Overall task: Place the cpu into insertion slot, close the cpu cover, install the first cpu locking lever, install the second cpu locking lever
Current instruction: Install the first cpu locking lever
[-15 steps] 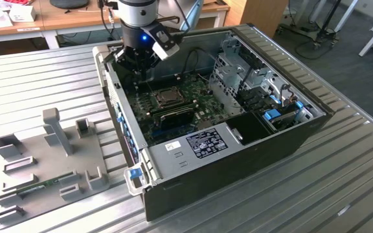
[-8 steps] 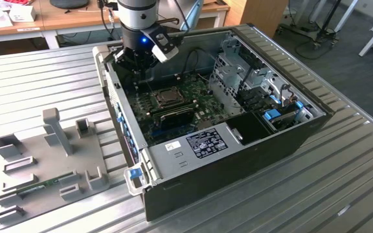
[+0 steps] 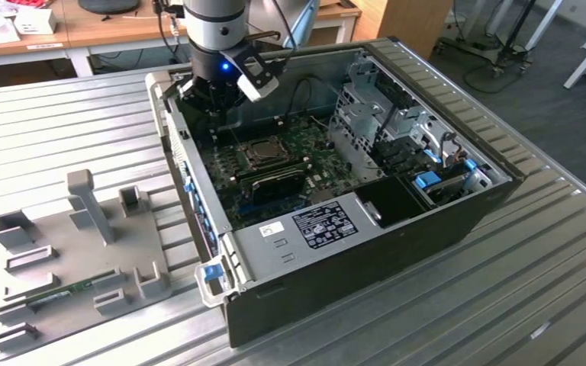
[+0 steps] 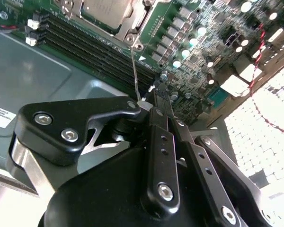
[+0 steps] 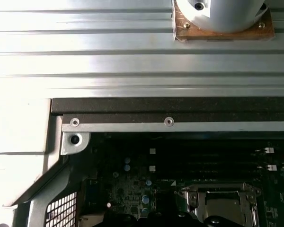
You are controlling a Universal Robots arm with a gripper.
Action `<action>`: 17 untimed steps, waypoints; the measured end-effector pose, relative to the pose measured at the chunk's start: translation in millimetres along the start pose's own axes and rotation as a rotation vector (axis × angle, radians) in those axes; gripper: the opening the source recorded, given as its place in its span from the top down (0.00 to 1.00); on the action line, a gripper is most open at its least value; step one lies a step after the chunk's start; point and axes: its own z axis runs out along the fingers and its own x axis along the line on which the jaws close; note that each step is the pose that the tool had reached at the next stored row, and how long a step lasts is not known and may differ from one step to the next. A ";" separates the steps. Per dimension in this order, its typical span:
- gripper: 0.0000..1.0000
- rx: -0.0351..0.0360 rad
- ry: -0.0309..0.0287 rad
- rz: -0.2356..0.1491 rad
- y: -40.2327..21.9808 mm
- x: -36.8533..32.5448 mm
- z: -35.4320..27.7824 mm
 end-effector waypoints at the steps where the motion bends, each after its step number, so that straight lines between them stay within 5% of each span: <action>1: 0.90 -0.0067 -0.0003 0.000 -0.1 0.1 0.6; 3: 0.90 -0.0154 -0.0006 0.001 -0.3 0.2 1.4; 17: 0.90 -0.0187 -0.0005 0.001 -0.5 0.9 9.2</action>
